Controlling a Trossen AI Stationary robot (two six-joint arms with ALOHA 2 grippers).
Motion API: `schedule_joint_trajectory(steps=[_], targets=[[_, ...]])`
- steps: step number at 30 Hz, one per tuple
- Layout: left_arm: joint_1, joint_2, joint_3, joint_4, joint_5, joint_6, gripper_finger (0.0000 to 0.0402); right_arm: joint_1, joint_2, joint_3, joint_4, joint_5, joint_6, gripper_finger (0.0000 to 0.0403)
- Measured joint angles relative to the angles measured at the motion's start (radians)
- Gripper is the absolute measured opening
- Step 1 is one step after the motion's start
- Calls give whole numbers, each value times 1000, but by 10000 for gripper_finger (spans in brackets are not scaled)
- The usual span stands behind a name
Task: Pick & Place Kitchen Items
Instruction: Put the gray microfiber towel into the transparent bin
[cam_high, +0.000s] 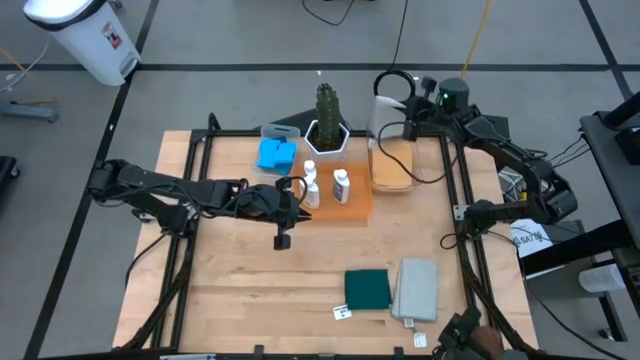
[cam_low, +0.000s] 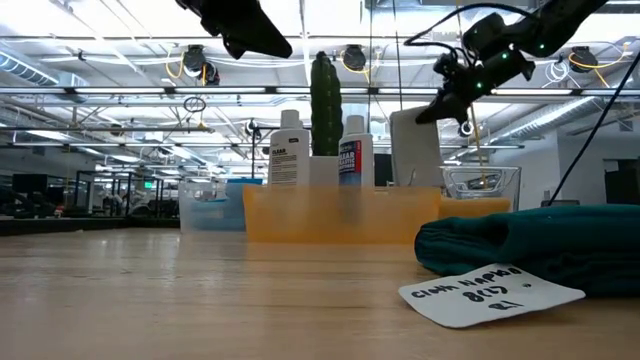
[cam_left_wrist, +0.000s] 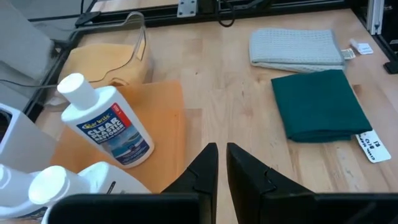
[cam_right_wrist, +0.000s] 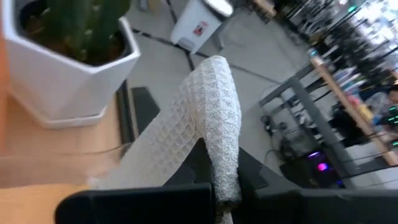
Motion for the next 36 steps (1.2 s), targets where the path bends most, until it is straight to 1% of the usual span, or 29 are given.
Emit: schedule_joint_trajectory(steps=[3, 6, 11, 17, 21, 26, 29, 36], targets=[[0, 0, 0, 0, 0, 3, 37, 0, -1, -1, -69, -2, -1, 0], [0, 0, 0, 1, 0, 3, 37, 0, -2, -27, -101, -1, 3, 0], [0, 0, 0, 1, 0, 2, 37, 0, -21, -89, -119, 0, 62, 0], [0, 0, 0, 1, 0, 0, 37, 11, -90, -139, -153, -3, 174, 0], [0, 0, 0, 2, 0, -3, 37, 22, -157, -163, -209, -67, 251, 0], [0, 1, 0, 3, 0, -5, 37, 48, -234, -171, -264, -155, 410, 0], [0, 1, 0, 3, 0, -21, 37, 71, -265, -171, -309, -158, 467, 1], [0, 1, 0, 4, 0, -35, 37, 111, -264, -172, -472, -157, 472, 1]])
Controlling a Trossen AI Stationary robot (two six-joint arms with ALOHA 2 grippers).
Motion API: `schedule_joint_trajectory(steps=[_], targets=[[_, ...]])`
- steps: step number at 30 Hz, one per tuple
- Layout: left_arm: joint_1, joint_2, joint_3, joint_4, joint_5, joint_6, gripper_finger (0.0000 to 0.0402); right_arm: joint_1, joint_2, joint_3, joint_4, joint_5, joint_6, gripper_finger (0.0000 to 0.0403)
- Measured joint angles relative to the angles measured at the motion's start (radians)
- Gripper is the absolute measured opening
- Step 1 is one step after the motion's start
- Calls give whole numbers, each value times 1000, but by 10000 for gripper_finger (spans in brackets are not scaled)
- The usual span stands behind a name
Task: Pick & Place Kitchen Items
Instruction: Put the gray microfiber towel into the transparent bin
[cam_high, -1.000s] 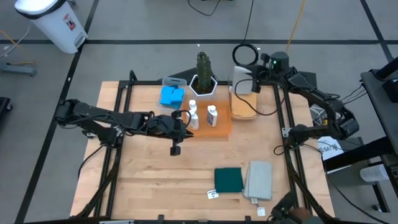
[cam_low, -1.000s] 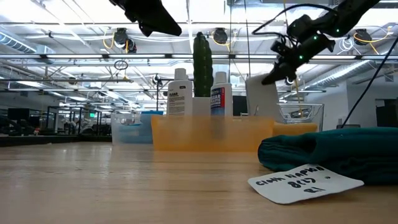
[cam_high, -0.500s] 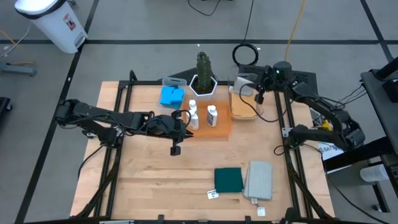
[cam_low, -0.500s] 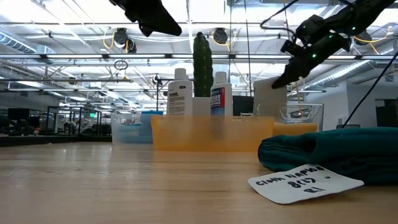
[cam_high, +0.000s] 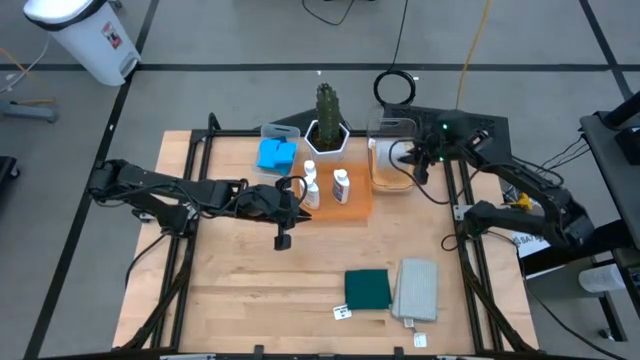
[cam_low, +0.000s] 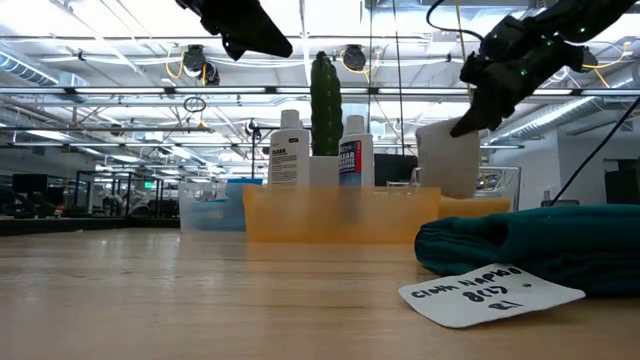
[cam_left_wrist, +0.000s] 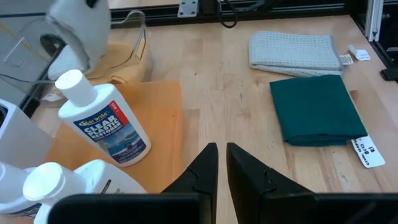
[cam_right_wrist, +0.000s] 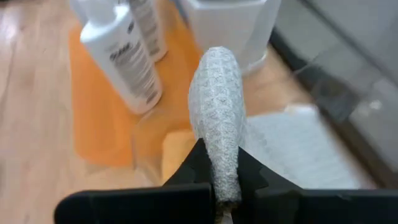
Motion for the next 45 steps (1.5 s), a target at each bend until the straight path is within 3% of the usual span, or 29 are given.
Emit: schedule_joint_trajectory(steps=[15, 20, 23, 30, 35, 38, 42, 45], targets=[[0, 0, 0, -1, 0, -10, 37, 37, 140, 0, -91, 8, 34, 2], [0, 0, 0, -1, 0, -10, 37, 36, 187, 0, -88, 84, 134, 7], [0, 0, 0, -1, 0, -10, 37, 38, 187, 0, -88, 79, 166, 38], [0, 0, 0, -1, 0, -10, 37, 82, 117, 0, -87, 75, 183, 164], [0, 0, 0, -1, 0, -10, 37, 117, 36, 0, -75, 78, 183, 230], [0, 0, 0, 0, 0, -10, 37, 129, -5, 0, -29, 90, 219, 252], [0, 0, 0, 11, 0, -10, 37, 152, -12, 0, 20, 277, 361, 258], [0, 0, 0, 21, 0, -12, 37, 154, 37, 0, -49, 314, 358, 242]])
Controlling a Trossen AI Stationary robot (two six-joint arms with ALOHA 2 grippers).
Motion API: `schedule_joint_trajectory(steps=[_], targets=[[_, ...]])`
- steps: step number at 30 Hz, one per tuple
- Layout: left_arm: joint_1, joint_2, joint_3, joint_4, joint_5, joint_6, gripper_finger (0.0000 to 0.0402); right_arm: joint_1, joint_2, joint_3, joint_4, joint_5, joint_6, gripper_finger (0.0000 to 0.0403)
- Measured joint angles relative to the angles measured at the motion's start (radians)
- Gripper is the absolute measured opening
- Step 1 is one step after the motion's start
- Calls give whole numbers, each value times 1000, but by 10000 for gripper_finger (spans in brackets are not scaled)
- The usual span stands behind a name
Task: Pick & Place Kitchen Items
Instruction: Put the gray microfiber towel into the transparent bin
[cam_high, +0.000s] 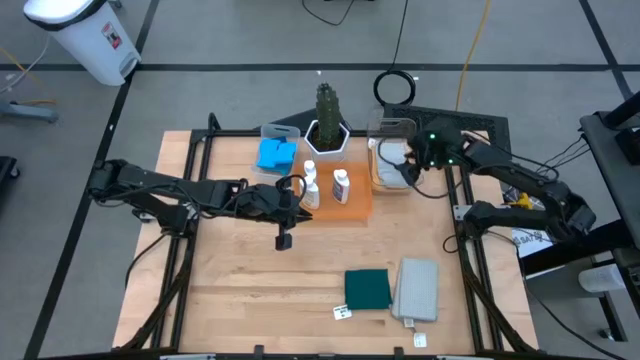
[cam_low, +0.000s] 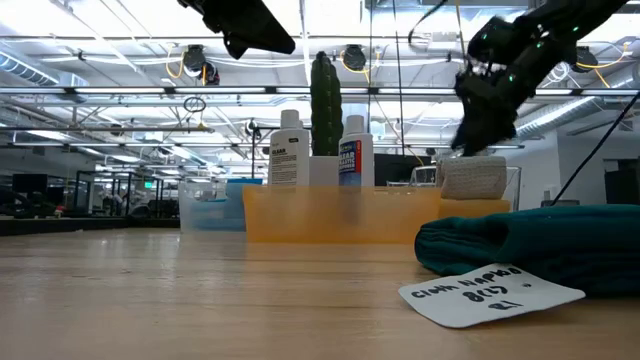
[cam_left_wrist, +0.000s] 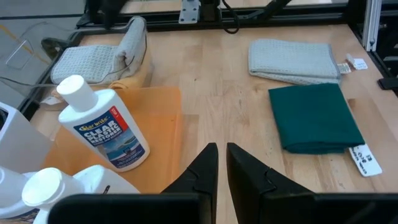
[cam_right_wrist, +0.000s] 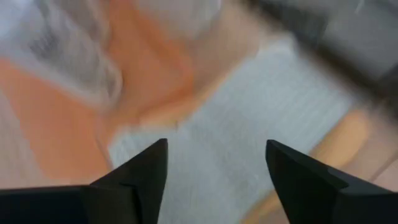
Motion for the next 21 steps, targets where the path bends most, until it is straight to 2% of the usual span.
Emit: schedule_joint_trajectory(steps=[4, 8, 14, 21], targets=[[0, 0, 0, 5, 0, -6, 37, 18, 94, 0, -115, -46, -20, 200], [0, 0, 0, 9, 0, -6, 37, 34, 166, 0, -127, -45, -47, 149], [0, 0, 0, 9, 0, -4, 37, 35, 283, 0, 11, 53, -106, 85], [0, 0, 0, 8, 0, -9, 37, 35, 381, 2, 195, 187, -166, 42]])
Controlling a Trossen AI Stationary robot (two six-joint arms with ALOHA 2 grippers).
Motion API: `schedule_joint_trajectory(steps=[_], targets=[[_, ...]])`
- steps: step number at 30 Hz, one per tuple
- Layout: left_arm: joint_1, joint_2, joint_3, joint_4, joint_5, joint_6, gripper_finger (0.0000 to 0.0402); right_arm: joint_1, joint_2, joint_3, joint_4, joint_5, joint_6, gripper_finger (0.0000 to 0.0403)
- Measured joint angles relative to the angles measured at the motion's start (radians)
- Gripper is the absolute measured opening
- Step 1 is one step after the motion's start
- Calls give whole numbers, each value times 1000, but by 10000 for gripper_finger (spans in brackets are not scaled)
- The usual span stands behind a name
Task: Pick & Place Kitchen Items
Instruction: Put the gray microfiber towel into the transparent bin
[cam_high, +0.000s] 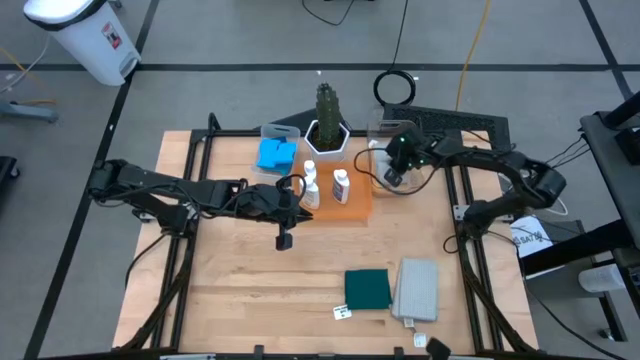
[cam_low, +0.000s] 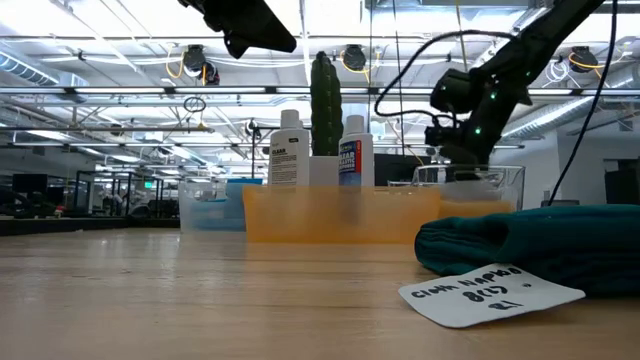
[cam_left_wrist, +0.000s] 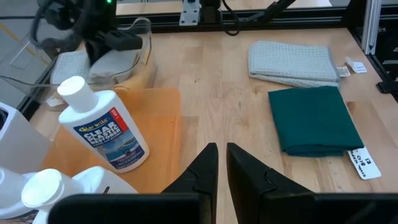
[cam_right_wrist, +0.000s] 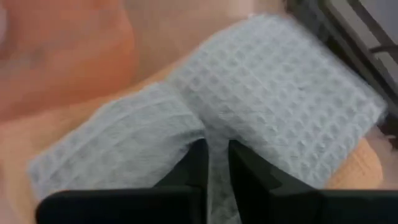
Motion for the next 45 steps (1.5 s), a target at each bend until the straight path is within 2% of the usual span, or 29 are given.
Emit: schedule_joint_trajectory(steps=[7, 12, 15, 18, 22, 24, 30, 36, 45], targets=[[0, 0, 0, -3, 0, 0, 37, 0, -36, -1, 68, 81, -20, 17], [0, 0, 0, -4, 0, 0, 37, 0, -113, -2, 54, 72, 30, 7], [0, 0, 0, -6, 0, 0, 37, -1, -163, -2, 16, -15, 84, 2], [0, 0, 0, -7, 0, -1, 37, -1, -213, -2, -39, -162, 114, 1], [0, 0, 0, -3, 0, -1, 37, 3, -237, -2, -112, -352, 137, 0], [0, 0, 0, -2, 0, -2, 37, 11, -233, -1, -149, -398, 154, 0], [0, 0, 0, -1, 0, -9, 37, 37, -181, -1, -248, -356, 142, 0], [0, 0, 0, 0, 0, -10, 37, 37, -91, -2, -214, -285, 124, 0], [0, 0, 0, -1, 0, -12, 37, 37, 55, -2, -141, -271, 94, 0]])
